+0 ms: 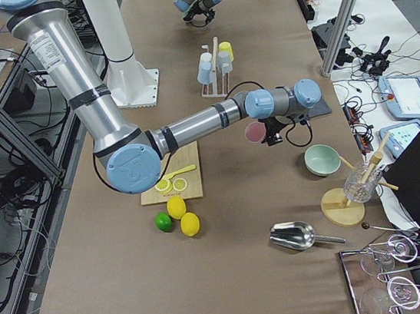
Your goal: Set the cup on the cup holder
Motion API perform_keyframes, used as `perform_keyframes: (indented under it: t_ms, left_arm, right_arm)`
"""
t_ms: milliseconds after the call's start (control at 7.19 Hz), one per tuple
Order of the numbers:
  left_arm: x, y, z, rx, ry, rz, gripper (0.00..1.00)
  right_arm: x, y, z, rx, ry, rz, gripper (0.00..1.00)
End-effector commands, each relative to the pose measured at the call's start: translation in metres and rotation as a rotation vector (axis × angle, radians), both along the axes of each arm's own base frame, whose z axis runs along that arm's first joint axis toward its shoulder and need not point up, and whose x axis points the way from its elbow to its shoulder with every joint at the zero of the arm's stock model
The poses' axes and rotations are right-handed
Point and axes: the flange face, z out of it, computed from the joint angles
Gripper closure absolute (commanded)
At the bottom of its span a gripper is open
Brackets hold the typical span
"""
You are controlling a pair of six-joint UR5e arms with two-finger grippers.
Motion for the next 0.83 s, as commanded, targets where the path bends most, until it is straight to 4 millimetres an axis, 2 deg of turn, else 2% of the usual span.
perform_keyframes:
  t_ms: [0,139,278,417,695]
  left_arm:
    - [0.001,-0.003,-0.009,0.006,0.015,-0.007,0.69]
    - [-0.005,-0.009,-0.012,0.013,0.021,-0.019,0.70]
    - [-0.020,-0.029,-0.022,0.024,0.033,-0.070,0.81]
    - [-0.024,-0.044,-0.033,0.037,0.047,-0.097,0.81]
    - [-0.035,-0.076,-0.054,0.074,0.089,-0.161,0.80]
  right_arm:
    - [0.004,0.006,0.023,0.057,-0.108,-0.001,0.56]
    - [0.008,0.006,0.017,0.079,-0.163,-0.001,0.56]
    - [0.010,0.012,0.019,0.096,-0.206,-0.004,0.57]
    - [0.008,0.016,0.013,0.113,-0.282,-0.020,0.57]
    - [0.009,0.017,0.017,0.141,-0.450,-0.058,0.58]
